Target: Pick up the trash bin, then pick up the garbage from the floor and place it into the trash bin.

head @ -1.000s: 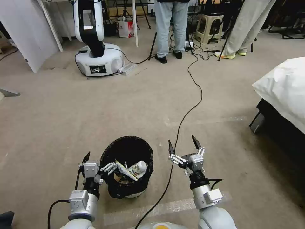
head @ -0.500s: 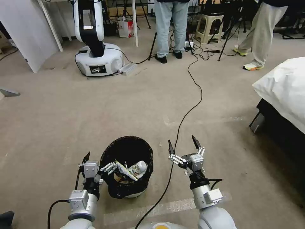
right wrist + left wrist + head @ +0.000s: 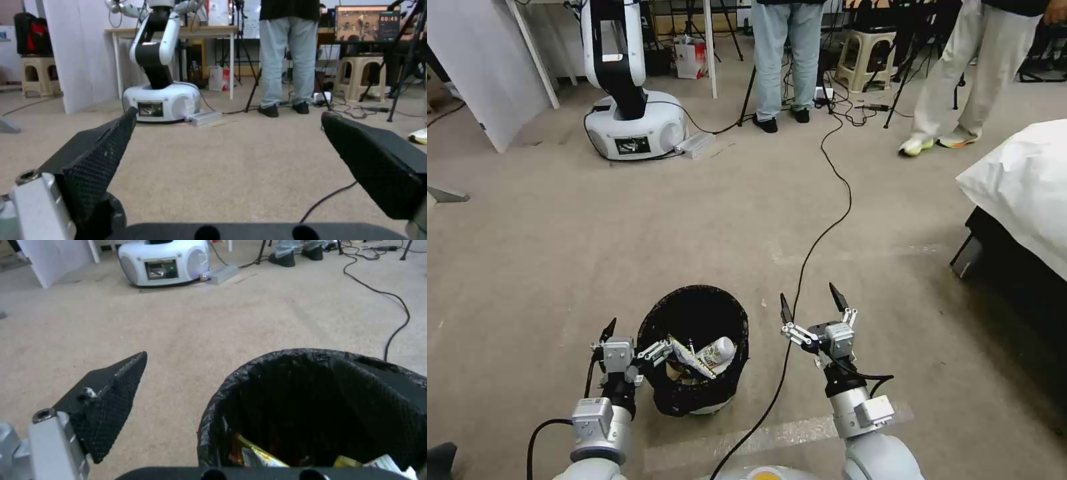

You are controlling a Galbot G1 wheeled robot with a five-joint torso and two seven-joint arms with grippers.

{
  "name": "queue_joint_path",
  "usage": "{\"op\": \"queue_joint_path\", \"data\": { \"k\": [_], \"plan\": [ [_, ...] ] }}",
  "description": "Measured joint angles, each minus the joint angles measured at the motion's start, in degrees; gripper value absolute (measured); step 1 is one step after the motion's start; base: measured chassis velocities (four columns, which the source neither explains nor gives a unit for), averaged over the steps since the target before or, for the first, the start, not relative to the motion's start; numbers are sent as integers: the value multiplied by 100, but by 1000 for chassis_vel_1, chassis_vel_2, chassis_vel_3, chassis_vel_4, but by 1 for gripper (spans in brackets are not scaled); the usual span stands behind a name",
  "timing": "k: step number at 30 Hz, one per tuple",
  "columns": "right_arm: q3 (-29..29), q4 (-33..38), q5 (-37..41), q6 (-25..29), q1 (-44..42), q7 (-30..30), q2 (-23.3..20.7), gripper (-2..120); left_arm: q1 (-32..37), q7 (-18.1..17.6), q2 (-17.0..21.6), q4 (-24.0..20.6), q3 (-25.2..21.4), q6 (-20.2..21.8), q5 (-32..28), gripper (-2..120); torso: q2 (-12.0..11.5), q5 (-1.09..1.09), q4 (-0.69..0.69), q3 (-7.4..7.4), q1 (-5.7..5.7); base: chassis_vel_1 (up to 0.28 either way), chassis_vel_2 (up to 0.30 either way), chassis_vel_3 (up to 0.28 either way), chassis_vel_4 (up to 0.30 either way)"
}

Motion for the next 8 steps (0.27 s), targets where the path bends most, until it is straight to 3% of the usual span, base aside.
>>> {"op": "queue_joint_path", "data": {
  "k": [8],
  "plan": [
    [0,0,0,0,0,0,0,100,0,0,0,0,0,0,0,100,0,0,0,0,0,0,0,0,0]
  ]
}}
